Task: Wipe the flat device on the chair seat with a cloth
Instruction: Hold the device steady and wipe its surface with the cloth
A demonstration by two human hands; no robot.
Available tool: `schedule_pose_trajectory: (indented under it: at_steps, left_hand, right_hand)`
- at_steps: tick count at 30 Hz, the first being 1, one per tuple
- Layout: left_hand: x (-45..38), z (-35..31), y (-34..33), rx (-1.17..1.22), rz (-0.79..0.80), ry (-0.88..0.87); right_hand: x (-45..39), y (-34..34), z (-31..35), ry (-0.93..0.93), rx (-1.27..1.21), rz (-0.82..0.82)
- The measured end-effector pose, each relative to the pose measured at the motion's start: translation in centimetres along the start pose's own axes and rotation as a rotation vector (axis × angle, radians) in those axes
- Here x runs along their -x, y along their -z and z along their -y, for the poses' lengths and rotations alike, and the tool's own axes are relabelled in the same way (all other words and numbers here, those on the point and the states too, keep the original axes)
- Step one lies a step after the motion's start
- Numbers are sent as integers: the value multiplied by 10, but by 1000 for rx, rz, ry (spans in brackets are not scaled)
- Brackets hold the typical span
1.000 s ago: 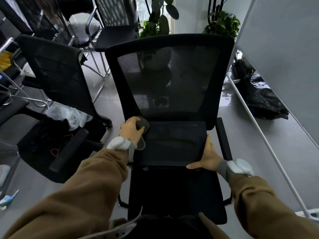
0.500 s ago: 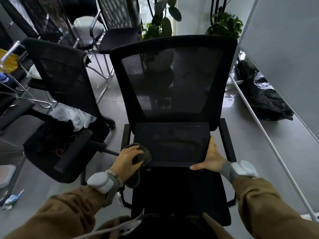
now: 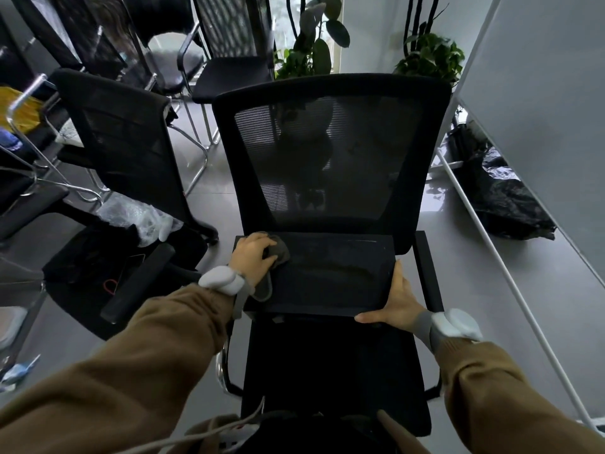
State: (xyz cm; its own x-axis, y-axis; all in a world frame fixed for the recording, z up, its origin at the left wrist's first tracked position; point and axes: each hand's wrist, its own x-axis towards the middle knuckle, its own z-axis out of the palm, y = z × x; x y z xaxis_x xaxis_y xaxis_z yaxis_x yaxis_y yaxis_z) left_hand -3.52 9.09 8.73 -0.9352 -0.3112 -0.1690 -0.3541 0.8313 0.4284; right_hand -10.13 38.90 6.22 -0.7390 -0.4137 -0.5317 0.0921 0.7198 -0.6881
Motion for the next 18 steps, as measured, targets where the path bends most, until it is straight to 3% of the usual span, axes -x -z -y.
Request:
schedule_pose_trajectory:
  at_steps: [10,18]
  left_hand:
    - [-30,-18,-2,-129,-64,55]
    - [7,-11,1,-70,43,-6]
  right_hand:
    - [-1,1,-2,32,24,9]
    - [1,-1,-5,20,16,12]
